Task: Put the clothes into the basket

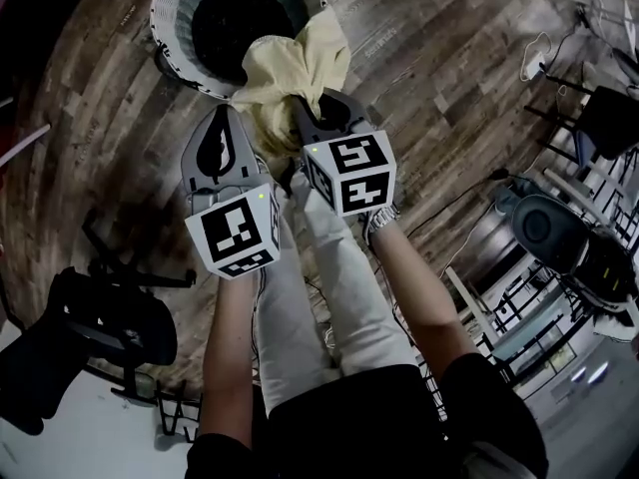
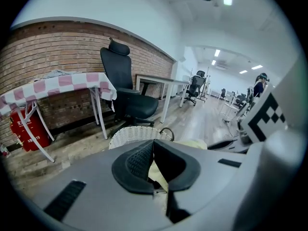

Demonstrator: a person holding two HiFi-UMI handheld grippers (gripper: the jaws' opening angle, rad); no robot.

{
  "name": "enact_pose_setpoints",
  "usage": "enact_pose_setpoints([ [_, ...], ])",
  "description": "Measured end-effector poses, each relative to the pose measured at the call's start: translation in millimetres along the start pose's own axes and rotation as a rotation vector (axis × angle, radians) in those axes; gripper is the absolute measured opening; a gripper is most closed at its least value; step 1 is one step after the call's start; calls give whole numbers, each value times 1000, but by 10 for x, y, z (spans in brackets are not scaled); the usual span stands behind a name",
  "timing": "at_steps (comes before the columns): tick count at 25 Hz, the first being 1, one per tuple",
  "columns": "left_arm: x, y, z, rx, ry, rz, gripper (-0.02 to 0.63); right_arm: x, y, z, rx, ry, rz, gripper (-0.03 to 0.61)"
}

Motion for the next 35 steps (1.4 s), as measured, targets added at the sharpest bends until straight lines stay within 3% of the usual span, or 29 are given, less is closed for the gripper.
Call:
enact_pose_setpoints([
  [16,-136,195,-183,20,9,-47,14,-697,502,-93,-4,-18,-149,78],
  [35,-126,276,-389,27,41,-60,14,-1185,793,-202,-11,13,-254,84],
])
Point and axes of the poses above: the fingertips, and each gripper's own axes: x backward along the fingers, z to its right, y out of its underside, the point moved 8 cm from there along x, backward along the fingers, and after that the axes turned 3 degrees about x, right-handed, at the moved point
